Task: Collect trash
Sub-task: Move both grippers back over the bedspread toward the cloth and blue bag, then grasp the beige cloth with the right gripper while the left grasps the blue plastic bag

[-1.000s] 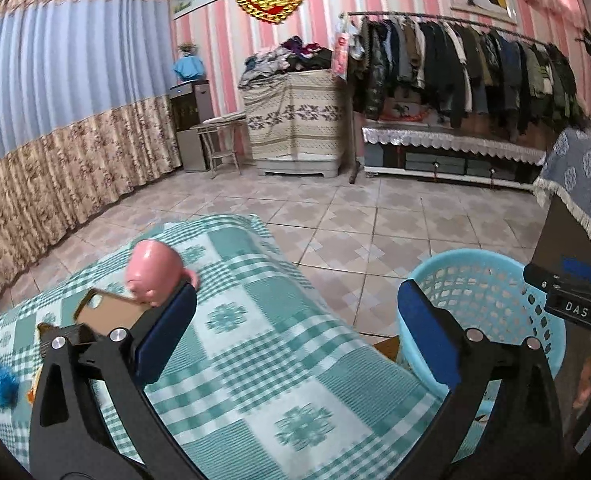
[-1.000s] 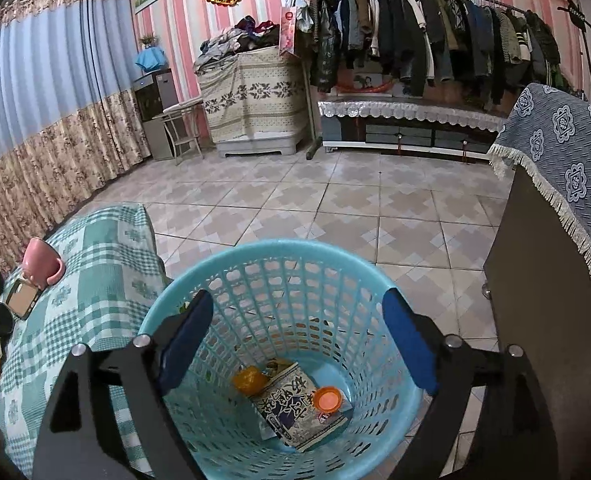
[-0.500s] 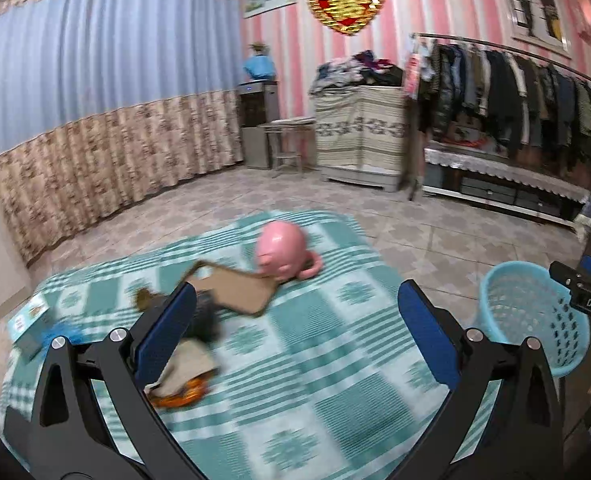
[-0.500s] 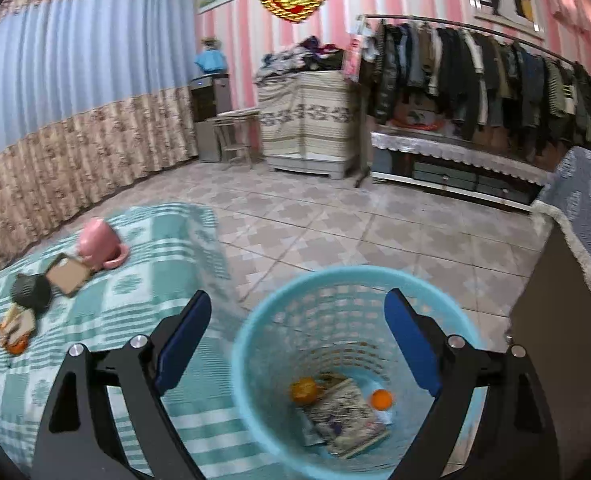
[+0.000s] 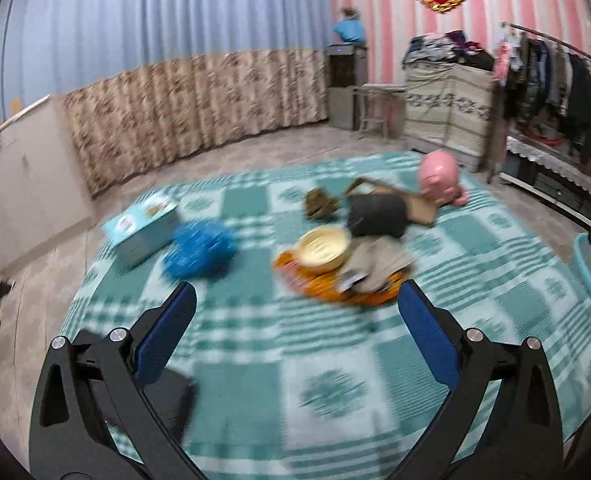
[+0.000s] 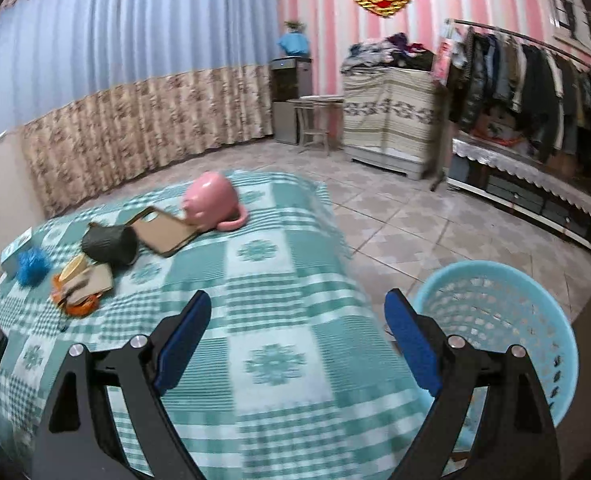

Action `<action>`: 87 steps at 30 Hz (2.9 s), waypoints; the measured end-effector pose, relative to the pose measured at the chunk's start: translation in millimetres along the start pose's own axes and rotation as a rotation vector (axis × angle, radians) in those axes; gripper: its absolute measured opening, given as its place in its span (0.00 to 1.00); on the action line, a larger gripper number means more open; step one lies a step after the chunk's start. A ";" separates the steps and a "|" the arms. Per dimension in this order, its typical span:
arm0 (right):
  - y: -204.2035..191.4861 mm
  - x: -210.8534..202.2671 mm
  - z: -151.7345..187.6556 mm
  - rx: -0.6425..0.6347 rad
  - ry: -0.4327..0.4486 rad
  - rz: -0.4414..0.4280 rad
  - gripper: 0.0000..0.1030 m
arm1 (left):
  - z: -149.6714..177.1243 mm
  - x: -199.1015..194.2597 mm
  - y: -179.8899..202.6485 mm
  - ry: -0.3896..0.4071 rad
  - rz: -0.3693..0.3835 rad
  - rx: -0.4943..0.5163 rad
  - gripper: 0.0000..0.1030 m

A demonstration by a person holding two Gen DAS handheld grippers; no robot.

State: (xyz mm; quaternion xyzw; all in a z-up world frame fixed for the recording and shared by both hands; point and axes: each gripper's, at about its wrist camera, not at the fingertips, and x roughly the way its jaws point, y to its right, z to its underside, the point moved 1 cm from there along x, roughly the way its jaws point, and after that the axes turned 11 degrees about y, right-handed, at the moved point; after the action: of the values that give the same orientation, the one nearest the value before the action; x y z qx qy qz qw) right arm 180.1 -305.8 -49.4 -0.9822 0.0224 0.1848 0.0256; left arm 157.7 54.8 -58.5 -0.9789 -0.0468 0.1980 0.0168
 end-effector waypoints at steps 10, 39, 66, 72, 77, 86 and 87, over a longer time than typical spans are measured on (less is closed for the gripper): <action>-62.7 26.7 18.3 -0.013 -0.053 -0.088 0.84 | 37.5 16.2 -59.4 -0.077 -0.083 -0.039 0.95; -259.6 129.0 37.2 -0.229 -0.264 -0.491 0.17 | 19.0 56.7 -129.9 -0.069 -0.128 -0.098 0.95; -278.0 121.2 45.4 -0.230 -0.288 -0.388 0.35 | 10.6 72.3 -136.3 -0.071 -0.145 -0.091 0.95; -252.0 113.0 32.4 -0.173 -0.254 -0.416 0.17 | 2.9 86.3 -126.4 -0.077 -0.121 -0.081 0.95; -208.1 92.4 9.3 -0.122 -0.209 -0.396 0.17 | 2.6 110.0 -112.4 -0.118 -0.063 -0.097 0.95; -136.3 65.1 -1.3 -0.095 -0.183 -0.302 0.17 | 2.4 152.0 -92.8 -0.229 -0.024 -0.061 0.47; -132.3 61.8 -2.6 -0.094 -0.178 -0.297 0.17 | 4.7 155.4 -89.0 -0.247 -0.015 -0.044 0.42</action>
State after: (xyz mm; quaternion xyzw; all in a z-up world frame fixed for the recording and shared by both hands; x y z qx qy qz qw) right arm 245.6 -176.1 -64.0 -0.9545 -0.1341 0.2661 0.0087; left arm 290.8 158.6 -118.3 -0.9469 -0.0600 0.3158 -0.0091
